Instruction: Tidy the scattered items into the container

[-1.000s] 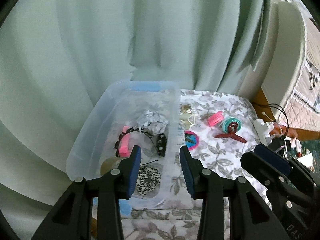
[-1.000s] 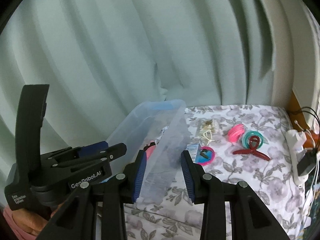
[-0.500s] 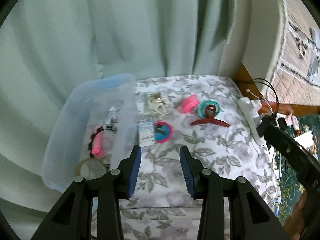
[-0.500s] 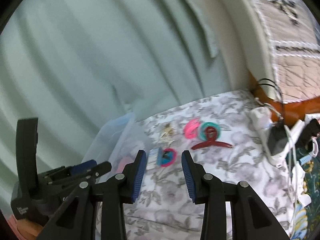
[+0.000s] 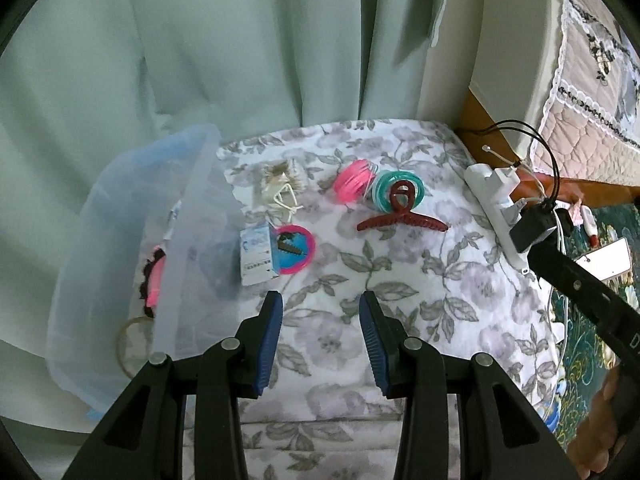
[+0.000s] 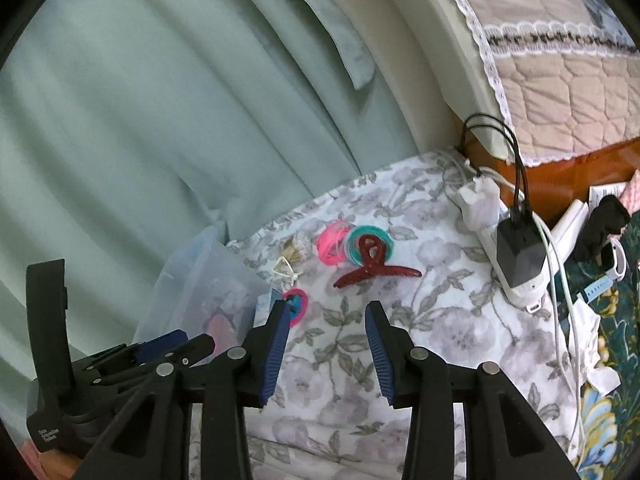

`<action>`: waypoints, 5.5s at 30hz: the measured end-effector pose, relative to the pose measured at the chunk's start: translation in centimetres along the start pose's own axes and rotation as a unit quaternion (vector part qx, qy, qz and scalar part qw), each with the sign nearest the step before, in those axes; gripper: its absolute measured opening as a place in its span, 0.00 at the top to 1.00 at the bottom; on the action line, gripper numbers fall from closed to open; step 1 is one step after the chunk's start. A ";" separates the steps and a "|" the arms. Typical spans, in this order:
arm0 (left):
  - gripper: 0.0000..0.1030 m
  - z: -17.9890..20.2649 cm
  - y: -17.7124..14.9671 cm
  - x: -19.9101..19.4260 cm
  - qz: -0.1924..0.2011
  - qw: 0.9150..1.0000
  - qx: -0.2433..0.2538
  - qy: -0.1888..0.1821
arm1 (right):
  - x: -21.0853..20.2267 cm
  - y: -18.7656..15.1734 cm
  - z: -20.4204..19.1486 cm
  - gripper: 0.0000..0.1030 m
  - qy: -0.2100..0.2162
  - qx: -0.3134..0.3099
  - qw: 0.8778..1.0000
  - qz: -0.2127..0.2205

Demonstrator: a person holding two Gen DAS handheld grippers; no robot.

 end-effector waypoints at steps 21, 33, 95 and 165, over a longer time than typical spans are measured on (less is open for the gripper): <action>0.61 -0.1 -0.3 12.3 -0.012 0.992 -0.047 0.119 | 6.0 -4.0 5.5 0.59 -0.048 0.030 0.994 -0.096; 0.58 -4.7 -1.4 16.6 -0.065 0.966 -0.139 0.208 | 9.5 -5.2 6.8 0.59 -0.065 0.019 0.987 -0.147; 0.35 -2.7 3.7 21.3 -0.068 0.970 -0.214 0.090 | 13.8 -1.2 9.1 0.58 -0.142 -0.044 0.978 -0.149; 0.54 -1.1 3.0 15.9 -0.041 0.979 -0.185 0.078 | 11.4 -3.4 9.5 0.91 -0.052 -0.007 0.992 -0.112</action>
Point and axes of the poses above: each gripper's, at about its wrist camera, not at the fingertips, and x roughly the way its jaws point, z to its right, y to its top, the point moved 10 cm from there along x, roughly the way its jaws point, and after that the axes turned 13 degrees about y, right-handed, at the moved point
